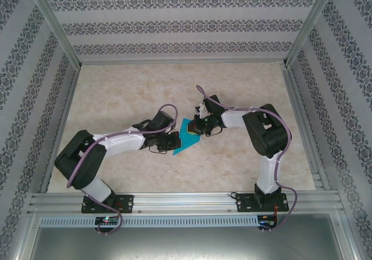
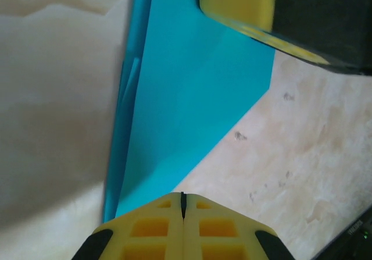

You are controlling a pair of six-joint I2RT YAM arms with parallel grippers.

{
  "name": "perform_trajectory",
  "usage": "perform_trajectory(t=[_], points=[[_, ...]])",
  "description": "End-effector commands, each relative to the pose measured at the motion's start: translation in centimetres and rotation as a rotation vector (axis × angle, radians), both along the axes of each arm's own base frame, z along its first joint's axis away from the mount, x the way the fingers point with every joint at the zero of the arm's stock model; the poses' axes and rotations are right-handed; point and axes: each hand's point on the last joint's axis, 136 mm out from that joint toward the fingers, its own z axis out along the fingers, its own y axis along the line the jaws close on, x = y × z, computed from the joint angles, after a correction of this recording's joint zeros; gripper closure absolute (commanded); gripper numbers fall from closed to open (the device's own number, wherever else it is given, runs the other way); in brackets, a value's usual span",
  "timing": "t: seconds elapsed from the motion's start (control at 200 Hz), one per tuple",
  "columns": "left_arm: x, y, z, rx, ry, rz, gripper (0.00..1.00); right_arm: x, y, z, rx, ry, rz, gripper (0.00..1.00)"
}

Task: Fold a paper plane with a square sheet of paper (pick it up from the middle)
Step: Fourth fold the wing at the center of the table.

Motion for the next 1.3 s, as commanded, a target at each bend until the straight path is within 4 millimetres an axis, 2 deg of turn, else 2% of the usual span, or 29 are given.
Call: perform_trajectory(t=[0.0,0.165,0.285,0.385,0.515,0.595,0.679,0.784,0.989,1.089,1.194,1.294], points=[[1.0,-0.2,-0.8,0.013,-0.005,-0.004,1.00,-1.7,-4.1,-6.3,-0.242,0.118,-0.078,1.00],[-0.2,1.7,-3.2,0.116,0.049,0.006,1.00,-1.9,-4.2,-6.4,-0.246,0.123,-0.078,1.00],[-1.3,2.4,-3.7,0.122,0.072,0.008,1.00,-1.9,-4.3,-6.5,-0.247,0.124,-0.079,1.00],[-1.6,2.2,-2.9,0.086,0.056,0.004,1.00,-1.9,-4.3,-6.3,-0.242,0.120,-0.077,1.00],[-0.5,1.0,0.0,-0.002,-0.026,0.004,1.00,-1.8,-4.2,-6.2,-0.240,0.117,-0.076,1.00],[-0.1,1.1,0.6,0.003,-0.052,0.014,1.00,-1.9,-4.2,-6.3,-0.240,0.120,-0.075,1.00],[0.0,1.7,-0.2,0.047,-0.040,0.021,1.00,-1.8,-4.2,-6.3,-0.239,0.119,-0.077,1.00],[-0.6,1.9,-1.9,0.075,0.018,0.018,1.00,-1.8,-4.1,-6.2,-0.236,0.118,-0.077,1.00],[-2.0,3.1,-3.9,0.115,0.074,0.040,1.00,-1.6,-3.8,-5.6,-0.221,0.107,-0.072,1.00],[-2.7,3.5,-4.5,0.119,0.098,0.049,1.00,-0.9,-3.0,-3.9,-0.176,0.060,-0.055,0.99],[-3.2,3.9,-4.9,0.129,0.113,0.052,1.00,0.5,-1.1,0.3,-0.057,-0.061,-0.008,0.98],[-3.5,4.1,-5.3,0.138,0.125,0.051,1.00,0.4,0.7,4.0,0.028,-0.159,0.054,0.96]])
